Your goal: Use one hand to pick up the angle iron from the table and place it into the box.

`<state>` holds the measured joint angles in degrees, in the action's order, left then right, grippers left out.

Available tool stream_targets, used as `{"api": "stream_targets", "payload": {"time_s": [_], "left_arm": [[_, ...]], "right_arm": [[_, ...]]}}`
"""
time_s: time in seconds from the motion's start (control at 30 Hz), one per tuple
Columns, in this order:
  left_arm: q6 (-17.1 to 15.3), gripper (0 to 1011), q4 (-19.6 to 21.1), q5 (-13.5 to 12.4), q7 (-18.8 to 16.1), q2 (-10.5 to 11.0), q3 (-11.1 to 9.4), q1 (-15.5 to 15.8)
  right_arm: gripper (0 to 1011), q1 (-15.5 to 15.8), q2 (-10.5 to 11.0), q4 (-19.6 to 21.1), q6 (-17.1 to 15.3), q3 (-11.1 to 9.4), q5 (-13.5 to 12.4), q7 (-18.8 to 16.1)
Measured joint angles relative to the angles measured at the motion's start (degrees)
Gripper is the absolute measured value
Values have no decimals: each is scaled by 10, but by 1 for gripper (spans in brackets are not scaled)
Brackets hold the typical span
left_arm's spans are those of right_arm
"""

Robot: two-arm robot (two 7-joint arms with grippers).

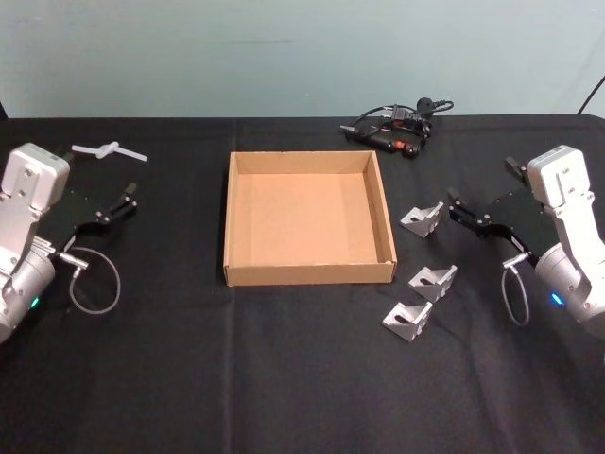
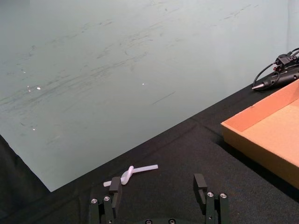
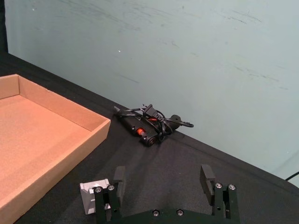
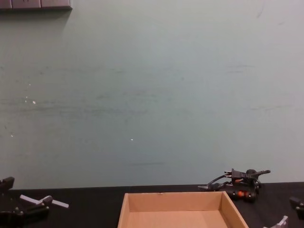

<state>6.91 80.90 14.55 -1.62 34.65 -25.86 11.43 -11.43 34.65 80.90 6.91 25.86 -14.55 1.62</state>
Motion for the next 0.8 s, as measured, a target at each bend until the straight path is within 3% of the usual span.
{"api": "stream_targets", "payload": {"time_s": [0.43,0.5,0.63,0.73,0.8], "left_arm": [[0,1005,0,0,0,0,0,0],[0,1005,0,0,0,0,0,0],[0,1004,0,0,0,0,0,0],[0,1005,0,0,0,0,0,0],[0,1005,0,0,0,0,0,0]], "right_arm": [[1004,0,0,0,0,0,0,0],[1004,6,5,18,-7,-8,-6,-6],[1004,18,14,51,-34,-24,-41,-38],[1004,25,23,84,-90,-37,-82,-77],[1004,25,27,94,-119,-40,-95,-87]]}}
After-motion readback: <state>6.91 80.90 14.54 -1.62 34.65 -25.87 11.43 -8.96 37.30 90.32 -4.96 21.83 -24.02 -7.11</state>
